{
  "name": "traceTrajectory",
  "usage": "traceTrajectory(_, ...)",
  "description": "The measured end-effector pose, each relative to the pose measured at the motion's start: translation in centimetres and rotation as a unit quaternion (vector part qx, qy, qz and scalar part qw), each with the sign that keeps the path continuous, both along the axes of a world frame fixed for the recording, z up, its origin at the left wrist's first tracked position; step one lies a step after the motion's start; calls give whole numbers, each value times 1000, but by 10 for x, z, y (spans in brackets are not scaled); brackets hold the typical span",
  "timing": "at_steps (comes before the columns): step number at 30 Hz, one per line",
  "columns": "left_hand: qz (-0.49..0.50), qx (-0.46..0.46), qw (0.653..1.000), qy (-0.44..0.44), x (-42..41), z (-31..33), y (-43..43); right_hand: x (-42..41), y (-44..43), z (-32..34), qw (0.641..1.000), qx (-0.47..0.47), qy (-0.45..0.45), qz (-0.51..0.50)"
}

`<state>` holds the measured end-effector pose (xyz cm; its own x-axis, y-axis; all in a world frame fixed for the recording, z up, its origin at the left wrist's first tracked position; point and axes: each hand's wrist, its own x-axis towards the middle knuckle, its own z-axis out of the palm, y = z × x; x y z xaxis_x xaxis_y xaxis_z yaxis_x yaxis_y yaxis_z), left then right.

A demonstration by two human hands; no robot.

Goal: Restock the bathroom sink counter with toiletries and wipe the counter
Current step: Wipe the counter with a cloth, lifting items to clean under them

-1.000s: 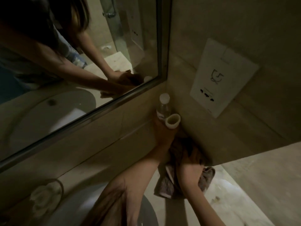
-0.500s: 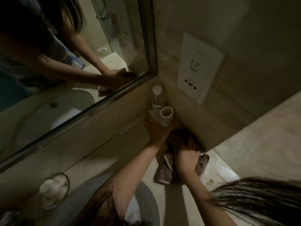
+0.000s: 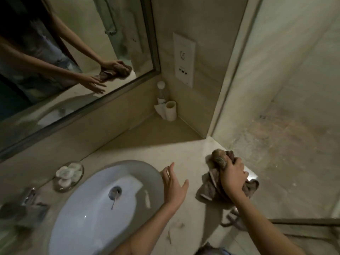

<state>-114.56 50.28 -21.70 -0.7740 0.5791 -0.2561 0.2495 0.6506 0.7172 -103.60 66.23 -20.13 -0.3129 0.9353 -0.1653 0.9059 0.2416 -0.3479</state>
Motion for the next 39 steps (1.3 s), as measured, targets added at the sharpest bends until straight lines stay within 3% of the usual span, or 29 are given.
traceTrajectory(10, 6, -13, 1000, 20, 66, -8, -139, 58, -138, -29, 996, 65, -45, 41)
traceTrajectory(16, 104, 35, 994, 29, 102, -14, -228, 44, -259, -35, 973, 75, -28, 215)
traceTrajectory(24, 277, 65, 957, 52, 111, 0, -332, 18, -375, -40, 898, 66, 15, 435)
traceTrajectory(28, 316, 88, 944, 47, 120, 2, -357, 12, -375, -36, 891, -50, 29, 450)
traceTrajectory(31, 337, 118, 934, 30, 125, -2, -366, 14, -359, -17, 870, -216, 124, 426)
traceTrajectory(35, 324, 185, 921, -108, 123, 9, -359, 25, -356, 17, 762, -512, 271, 291)
traceTrajectory(39, 284, 284, 875, -271, 116, 41, -344, 34, -356, 42, 694, -584, 355, 226)
